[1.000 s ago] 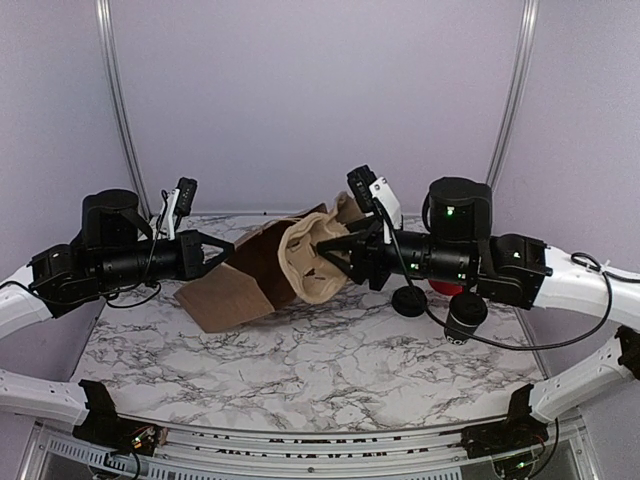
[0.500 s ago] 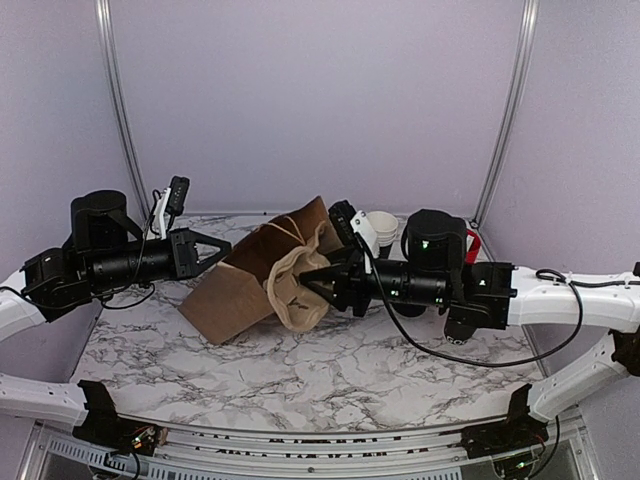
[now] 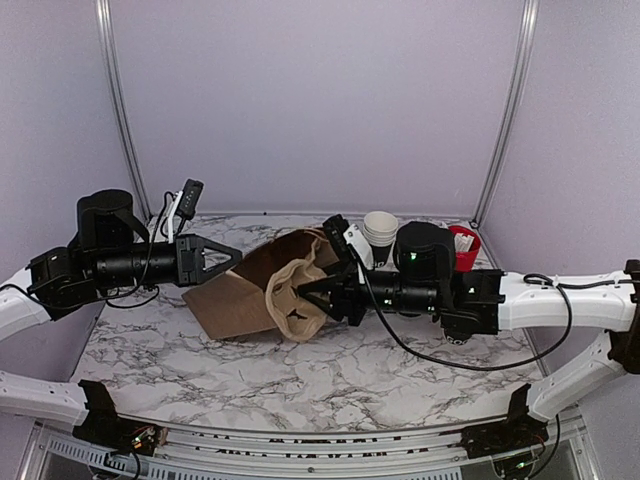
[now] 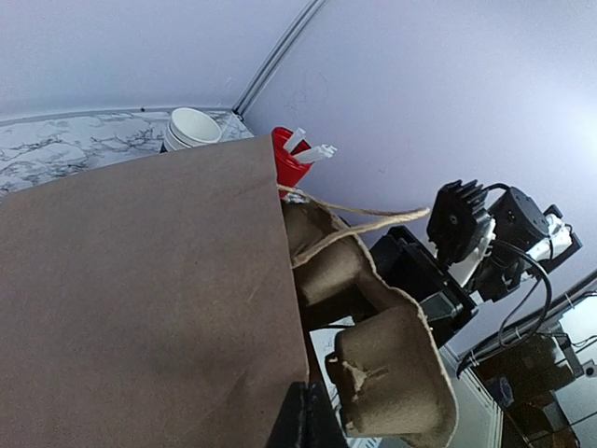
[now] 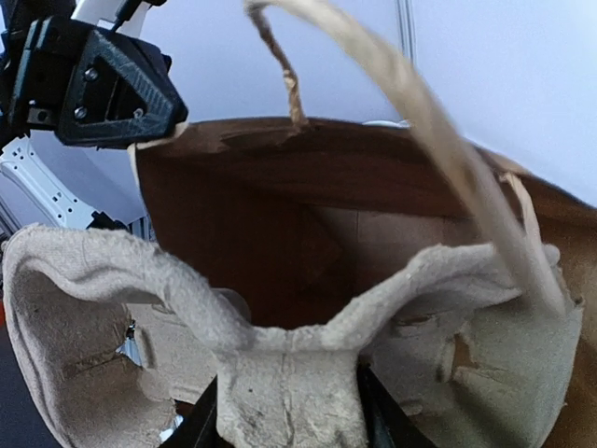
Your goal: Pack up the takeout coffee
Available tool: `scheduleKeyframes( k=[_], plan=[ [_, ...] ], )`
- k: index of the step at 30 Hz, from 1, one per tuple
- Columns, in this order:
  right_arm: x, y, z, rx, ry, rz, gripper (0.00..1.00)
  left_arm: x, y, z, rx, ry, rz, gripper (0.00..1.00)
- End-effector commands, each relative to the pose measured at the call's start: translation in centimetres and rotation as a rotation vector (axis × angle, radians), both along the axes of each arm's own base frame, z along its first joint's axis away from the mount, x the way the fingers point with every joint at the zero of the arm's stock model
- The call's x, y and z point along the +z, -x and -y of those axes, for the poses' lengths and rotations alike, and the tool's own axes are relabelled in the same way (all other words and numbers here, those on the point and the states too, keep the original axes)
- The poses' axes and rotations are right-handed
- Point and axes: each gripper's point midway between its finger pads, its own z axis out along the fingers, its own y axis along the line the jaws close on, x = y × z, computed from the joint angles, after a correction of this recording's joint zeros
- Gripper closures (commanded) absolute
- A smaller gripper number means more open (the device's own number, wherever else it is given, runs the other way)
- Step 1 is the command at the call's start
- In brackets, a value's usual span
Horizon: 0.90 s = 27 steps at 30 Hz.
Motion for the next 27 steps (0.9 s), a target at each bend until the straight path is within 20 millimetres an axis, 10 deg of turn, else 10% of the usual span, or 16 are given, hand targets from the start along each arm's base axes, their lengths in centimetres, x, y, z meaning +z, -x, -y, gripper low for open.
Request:
scheduleKeyframes(
  k=[1, 10, 27],
  plan=[
    [0.3, -1.1, -0.9, -0.036, 0.036, -0.055, 0.61, 1.6, 2.5, 1.9, -0.196, 0.031, 0.083, 1.0],
    [0.2, -2.7, 0.7, -0.158, 0.094, -0.072, 0.62, 0.8, 5.1, 1.9, -0.32, -0.007, 0.129, 1.0],
    [-1.1, -4.0, 0.4, -0.274, 0.196, -0.047, 0.63, 2.1, 2.9, 1.9, -0.177, 0.104, 0.059, 1.0]
  ],
)
